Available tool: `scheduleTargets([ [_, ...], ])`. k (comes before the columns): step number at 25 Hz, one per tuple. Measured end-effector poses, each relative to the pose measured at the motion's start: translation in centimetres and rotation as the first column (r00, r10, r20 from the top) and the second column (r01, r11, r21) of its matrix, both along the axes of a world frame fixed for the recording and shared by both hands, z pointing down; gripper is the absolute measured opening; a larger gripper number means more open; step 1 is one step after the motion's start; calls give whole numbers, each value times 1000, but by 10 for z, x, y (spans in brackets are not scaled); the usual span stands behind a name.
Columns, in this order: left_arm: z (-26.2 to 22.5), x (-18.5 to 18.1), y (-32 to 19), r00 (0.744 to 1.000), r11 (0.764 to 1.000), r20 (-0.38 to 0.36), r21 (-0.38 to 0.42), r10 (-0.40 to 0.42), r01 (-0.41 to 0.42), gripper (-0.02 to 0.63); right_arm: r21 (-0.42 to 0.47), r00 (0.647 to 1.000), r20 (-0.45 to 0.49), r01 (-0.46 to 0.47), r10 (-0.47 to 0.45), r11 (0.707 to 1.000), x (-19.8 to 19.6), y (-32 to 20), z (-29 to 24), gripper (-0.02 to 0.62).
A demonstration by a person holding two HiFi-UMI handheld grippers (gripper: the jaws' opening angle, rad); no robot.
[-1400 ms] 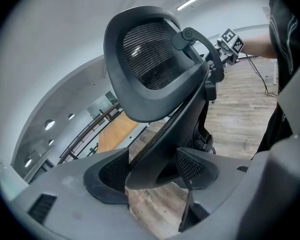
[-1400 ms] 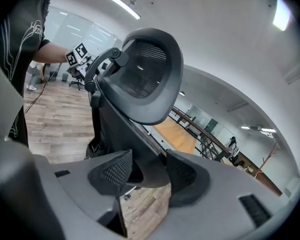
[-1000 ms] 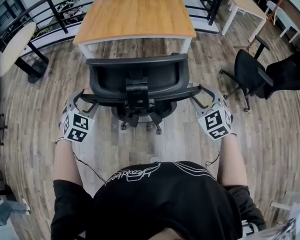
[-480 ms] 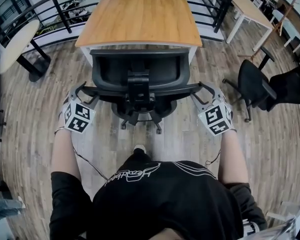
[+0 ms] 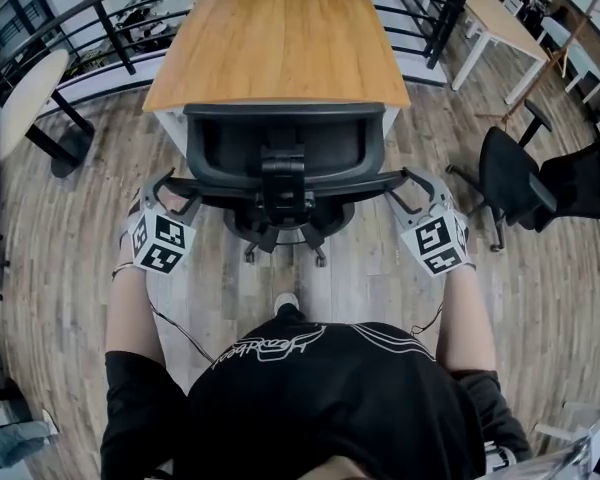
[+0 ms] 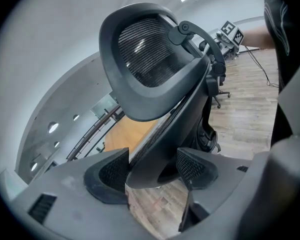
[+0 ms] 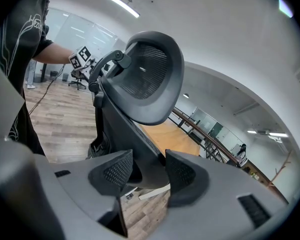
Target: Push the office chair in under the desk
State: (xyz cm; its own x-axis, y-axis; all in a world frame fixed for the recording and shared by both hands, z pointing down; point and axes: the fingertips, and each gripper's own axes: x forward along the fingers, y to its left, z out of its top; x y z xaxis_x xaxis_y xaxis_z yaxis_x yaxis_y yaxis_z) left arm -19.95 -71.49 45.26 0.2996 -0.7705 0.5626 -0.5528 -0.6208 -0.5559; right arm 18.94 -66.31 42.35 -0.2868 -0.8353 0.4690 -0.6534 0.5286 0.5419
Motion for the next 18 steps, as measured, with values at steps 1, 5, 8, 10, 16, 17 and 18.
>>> scheduleTargets([
  [1,3,1,-3,1000,1000,2,5,2,-2,293,5,1000,0,-5,5,1000,0,-1,4,232],
  [5,13,3,-15,1000,1000,12,18,5,-5,293,23,1000,3,-22,22,1000,2,-7,14,232],
  [8,9,0,-36,1000,1000,14,13,16,-16,291,14,1000,1,-28,28,1000,-2,-25,11,232],
  [10,4,-4,-67,1000,999,8,16,29,-29,293,7,999,-2,-38,38,999,-7,-53,5,232],
  [16,2,-9,-131,999,998,3,33,44,-44,291,11,996,-1,-88,88,996,-12,-110,3,233],
  [17,3,-8,-137,999,998,5,32,45,-45,293,12,996,-1,-92,92,996,-12,-114,3,233],
  [18,4,-8,-143,999,998,7,30,46,-46,293,14,996,0,-94,94,996,-12,-119,4,233],
])
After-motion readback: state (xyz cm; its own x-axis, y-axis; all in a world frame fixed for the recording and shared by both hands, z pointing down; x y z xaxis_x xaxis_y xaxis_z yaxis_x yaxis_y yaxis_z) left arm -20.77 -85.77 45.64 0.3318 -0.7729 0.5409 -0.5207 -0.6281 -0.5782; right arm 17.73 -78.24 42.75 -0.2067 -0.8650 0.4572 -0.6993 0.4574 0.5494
